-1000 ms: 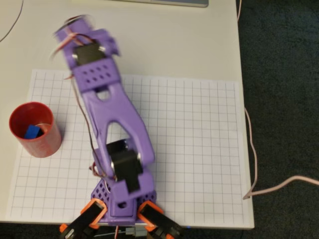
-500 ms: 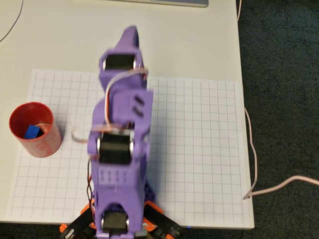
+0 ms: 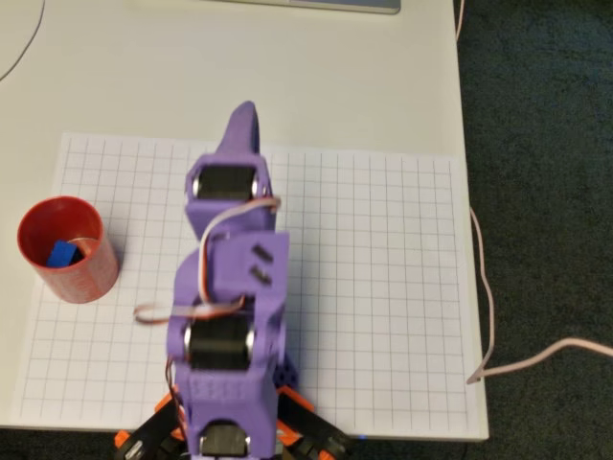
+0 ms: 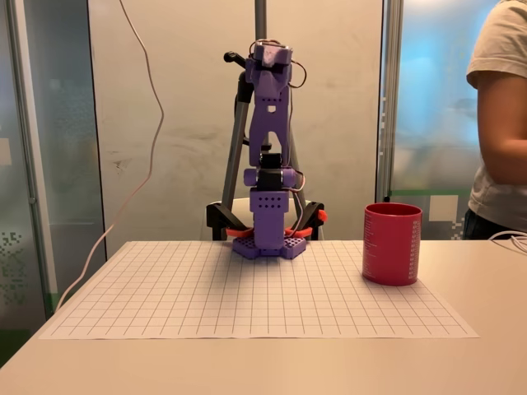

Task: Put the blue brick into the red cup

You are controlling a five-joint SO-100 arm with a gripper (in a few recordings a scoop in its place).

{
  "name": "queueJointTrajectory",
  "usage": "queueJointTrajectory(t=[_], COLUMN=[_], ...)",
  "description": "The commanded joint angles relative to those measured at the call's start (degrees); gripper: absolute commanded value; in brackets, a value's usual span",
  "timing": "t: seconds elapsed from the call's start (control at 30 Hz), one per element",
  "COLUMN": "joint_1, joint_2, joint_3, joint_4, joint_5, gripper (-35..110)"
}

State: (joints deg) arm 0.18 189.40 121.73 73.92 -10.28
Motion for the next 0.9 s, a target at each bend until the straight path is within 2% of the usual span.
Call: queueJointTrajectory(t=[0.0,0.23,0.4,0.73,0.87], joint_1=[-1.49,-2.02,-2.02,-2.29,-2.72], joint_2=[-0.18,-0.18,-0.18,-0.18,-0.18], joint_3=[13.89,37.88,50.01,51.94,52.03], joint_4=[-4.66,-8.35,-7.03,-4.92,-4.92], joint_5=[0.88,0.79,1.49,1.85,-2.29], gripper=[-1,-1,0,0,9])
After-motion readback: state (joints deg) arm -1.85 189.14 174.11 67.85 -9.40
